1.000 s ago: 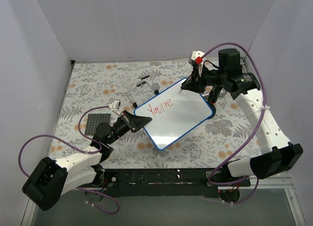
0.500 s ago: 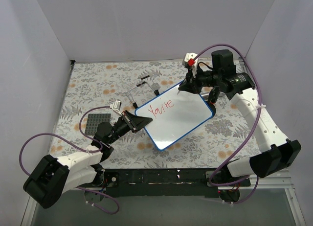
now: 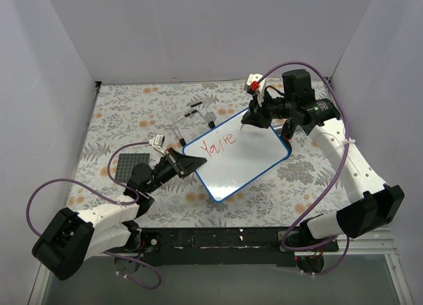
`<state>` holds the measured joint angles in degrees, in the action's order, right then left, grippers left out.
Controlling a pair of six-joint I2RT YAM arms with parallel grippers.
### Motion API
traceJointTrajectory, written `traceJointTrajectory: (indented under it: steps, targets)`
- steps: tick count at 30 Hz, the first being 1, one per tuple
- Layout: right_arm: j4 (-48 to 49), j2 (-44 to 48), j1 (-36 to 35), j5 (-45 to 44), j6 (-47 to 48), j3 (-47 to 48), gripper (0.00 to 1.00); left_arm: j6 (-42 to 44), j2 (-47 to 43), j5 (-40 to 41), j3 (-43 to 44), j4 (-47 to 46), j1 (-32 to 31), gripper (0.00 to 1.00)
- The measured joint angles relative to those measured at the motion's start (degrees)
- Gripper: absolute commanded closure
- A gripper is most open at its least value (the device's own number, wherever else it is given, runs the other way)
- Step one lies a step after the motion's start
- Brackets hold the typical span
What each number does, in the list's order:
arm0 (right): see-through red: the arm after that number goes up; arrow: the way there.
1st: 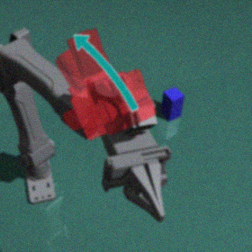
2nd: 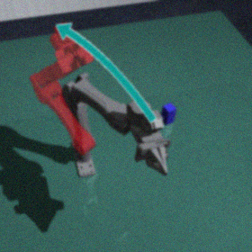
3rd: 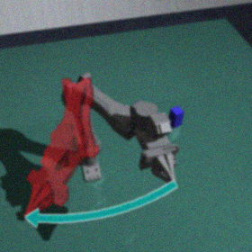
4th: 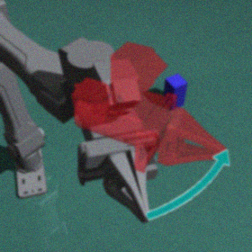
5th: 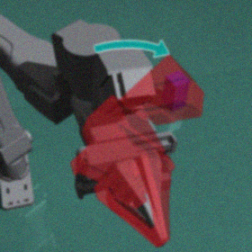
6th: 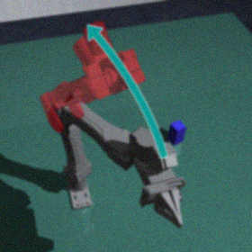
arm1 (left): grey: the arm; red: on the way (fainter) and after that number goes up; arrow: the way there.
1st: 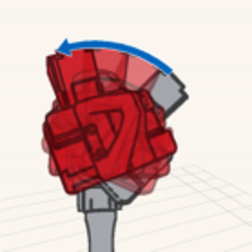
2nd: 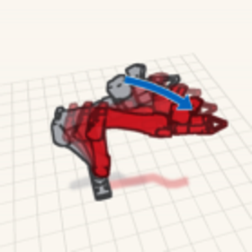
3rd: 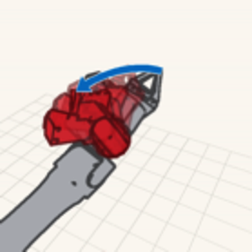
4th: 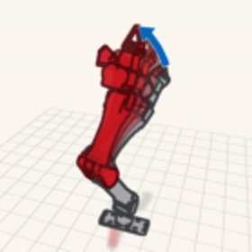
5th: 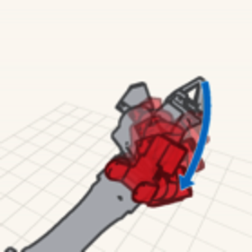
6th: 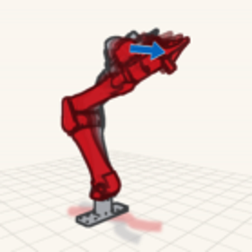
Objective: Write a sentence on the whiteboard
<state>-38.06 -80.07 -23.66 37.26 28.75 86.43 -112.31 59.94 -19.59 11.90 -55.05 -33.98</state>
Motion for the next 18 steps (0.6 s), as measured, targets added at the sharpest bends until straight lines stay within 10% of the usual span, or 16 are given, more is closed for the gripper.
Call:
traceJointTrajectory:
  steps: [18]
  targets:
    - [0.2, -1.0, -0.1, -0.2, 0.0, 0.0, 0.99, 0.0, 0.8, -0.2, 0.3, -0.4, 0.0, 1.00]
